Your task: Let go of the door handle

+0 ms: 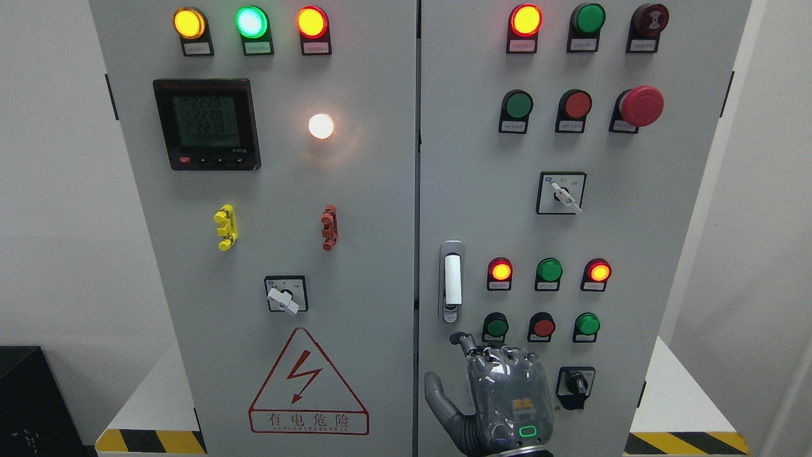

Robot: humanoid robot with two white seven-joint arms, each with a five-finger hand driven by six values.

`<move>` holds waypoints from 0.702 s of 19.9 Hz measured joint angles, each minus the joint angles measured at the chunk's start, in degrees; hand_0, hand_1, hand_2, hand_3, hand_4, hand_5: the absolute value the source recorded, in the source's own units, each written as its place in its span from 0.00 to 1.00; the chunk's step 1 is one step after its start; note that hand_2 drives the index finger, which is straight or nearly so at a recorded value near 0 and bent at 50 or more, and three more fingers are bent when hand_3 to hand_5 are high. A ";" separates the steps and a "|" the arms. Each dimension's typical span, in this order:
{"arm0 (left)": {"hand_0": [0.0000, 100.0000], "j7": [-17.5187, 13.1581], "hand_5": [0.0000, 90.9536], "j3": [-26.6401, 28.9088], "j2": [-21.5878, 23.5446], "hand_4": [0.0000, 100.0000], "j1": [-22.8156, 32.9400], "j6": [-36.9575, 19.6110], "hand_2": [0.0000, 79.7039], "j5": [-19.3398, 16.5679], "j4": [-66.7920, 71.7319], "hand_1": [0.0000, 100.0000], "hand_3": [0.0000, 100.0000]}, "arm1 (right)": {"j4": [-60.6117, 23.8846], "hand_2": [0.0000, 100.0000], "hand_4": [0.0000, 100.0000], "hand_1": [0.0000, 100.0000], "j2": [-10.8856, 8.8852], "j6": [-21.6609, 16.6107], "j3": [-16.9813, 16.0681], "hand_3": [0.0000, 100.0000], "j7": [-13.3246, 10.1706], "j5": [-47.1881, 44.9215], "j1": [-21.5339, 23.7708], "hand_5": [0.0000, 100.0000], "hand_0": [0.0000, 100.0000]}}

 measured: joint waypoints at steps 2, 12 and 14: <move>0.00 0.00 0.00 0.00 0.00 0.01 0.00 0.00 0.03 0.00 0.00 0.00 0.09 | -0.44 0.86 0.98 0.33 0.02 0.06 -0.16 1.00 0.06 -0.12 -0.03 0.92 0.20; 0.00 0.00 0.00 0.00 0.00 0.01 0.00 0.00 0.03 0.00 0.00 0.00 0.09 | -2.04 0.86 0.98 0.31 0.03 1.06 -1.23 1.00 0.81 -0.43 -0.76 0.92 0.18; 0.00 0.00 0.00 0.00 0.00 0.01 0.00 0.00 0.03 0.00 0.00 0.00 0.09 | -2.03 0.86 0.98 0.30 0.02 1.40 -1.36 1.00 1.85 -0.47 -1.82 0.92 0.17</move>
